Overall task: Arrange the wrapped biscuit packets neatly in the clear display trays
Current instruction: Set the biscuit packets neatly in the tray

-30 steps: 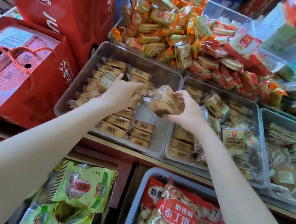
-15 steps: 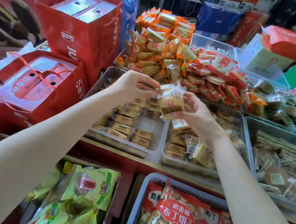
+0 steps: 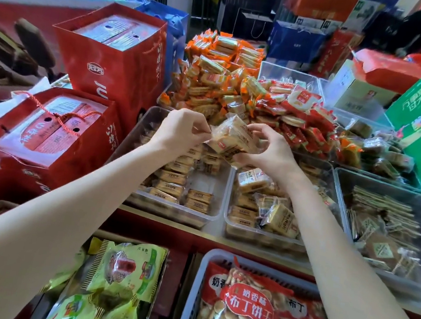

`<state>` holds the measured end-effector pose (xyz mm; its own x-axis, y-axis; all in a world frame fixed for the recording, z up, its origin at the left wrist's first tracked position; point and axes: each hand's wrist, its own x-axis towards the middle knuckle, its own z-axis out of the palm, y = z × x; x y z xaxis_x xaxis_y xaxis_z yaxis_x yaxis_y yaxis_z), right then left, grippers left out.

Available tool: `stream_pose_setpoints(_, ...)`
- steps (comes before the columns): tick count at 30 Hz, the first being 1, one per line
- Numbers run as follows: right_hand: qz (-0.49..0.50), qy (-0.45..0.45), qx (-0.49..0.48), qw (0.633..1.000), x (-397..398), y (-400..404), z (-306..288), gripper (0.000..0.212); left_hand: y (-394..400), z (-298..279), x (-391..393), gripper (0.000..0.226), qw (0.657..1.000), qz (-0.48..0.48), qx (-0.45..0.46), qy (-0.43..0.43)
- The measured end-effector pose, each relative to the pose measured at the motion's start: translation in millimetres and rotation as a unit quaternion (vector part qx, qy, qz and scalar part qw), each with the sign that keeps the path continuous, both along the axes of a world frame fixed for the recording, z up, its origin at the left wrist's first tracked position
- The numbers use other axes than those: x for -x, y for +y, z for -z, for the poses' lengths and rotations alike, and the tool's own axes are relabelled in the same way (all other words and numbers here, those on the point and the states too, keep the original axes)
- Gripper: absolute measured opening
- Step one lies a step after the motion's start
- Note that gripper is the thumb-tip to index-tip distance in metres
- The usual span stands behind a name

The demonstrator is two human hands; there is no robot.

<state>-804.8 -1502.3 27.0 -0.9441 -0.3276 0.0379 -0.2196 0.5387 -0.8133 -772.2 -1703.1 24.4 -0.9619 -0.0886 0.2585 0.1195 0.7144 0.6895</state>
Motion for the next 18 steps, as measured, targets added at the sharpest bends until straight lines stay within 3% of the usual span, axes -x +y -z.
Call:
stream_pose_setpoints(3,-0.014,0.032,-0.019,0.999,0,-3,-4,0.065,-9,5,1,0.011,0.998,-0.016,-0.054,-0.029)
stream_pose_setpoints(7,-0.021,0.094,-0.070,0.993,1,-7,-6,0.064,-14,6,2,0.011,0.998,-0.004,-0.036,-0.055)
stream_pose_setpoints(10,-0.046,0.129,-0.102,0.985,1,-6,-10,0.063,-14,-3,3,0.021,0.992,0.031,-0.117,-0.047)
stream_pose_setpoints(15,-0.068,0.101,-0.084,0.989,0,-3,-15,0.065,-6,-17,4,0.020,0.982,0.075,-0.172,-0.036)
stream_pose_setpoints(18,-0.077,0.068,-0.071,0.992,1,1,-16,0.064,-5,-22,4,0.014,0.985,0.065,-0.160,-0.020)
